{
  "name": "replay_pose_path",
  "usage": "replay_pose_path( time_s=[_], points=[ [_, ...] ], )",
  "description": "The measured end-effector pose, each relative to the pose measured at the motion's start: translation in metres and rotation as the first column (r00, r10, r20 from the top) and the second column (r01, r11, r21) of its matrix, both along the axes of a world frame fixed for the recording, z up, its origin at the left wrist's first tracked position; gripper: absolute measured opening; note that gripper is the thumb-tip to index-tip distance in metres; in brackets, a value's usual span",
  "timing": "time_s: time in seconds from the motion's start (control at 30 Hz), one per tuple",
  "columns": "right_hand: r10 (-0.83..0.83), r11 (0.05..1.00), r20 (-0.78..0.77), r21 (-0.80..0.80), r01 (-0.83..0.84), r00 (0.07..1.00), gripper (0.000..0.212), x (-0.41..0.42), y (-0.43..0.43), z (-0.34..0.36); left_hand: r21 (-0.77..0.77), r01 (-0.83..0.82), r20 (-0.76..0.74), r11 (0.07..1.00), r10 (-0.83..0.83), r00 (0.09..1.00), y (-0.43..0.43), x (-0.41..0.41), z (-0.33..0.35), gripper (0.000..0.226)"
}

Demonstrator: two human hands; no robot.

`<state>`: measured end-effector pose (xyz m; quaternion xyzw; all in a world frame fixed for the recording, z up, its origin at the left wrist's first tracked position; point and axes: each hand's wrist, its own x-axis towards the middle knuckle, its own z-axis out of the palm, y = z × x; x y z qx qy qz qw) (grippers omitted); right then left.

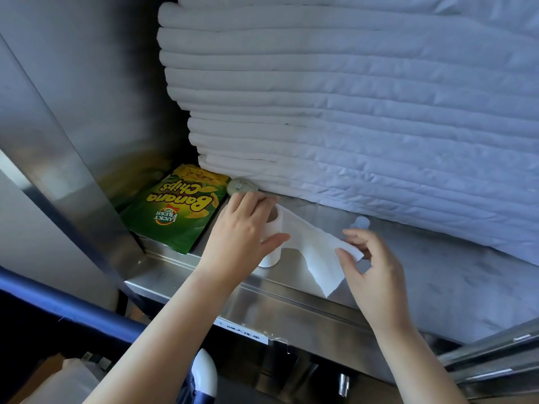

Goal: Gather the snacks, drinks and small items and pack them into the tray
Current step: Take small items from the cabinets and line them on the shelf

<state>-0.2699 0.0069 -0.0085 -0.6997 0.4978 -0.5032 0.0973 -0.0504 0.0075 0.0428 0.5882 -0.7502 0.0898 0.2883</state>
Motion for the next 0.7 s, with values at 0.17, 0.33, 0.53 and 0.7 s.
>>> replay_pose_path(
  time_s=[0.17,0.33,0.53,0.7],
  points=[
    [-0.002,1.0,-0.022,0.021,0.002,1.0,0.019,0.003,0.003,0.002,0.002,-0.011,0.022,1.0,0.011,1.0,-0.002,-0.003,0.001,0.053],
    [-0.005,0.998,0.083,0.07,-0.001,0.997,0.014,0.006,0.006,0.007,0.013,-0.035,0.05,0.999,0.034,0.998,-0.002,-0.006,0.003,0.053],
    [0.0,0.999,0.124,0.047,-0.005,0.992,0.009,0.005,0.011,0.007,0.124,0.017,-0.068,0.992,-0.009,0.998,0.003,-0.007,0.004,0.051],
    [0.031,0.999,0.113,0.005,-0.032,0.993,0.015,0.008,0.016,0.01,0.101,0.041,-0.061,0.994,-0.035,0.997,0.004,-0.008,0.001,0.045]
  ],
)
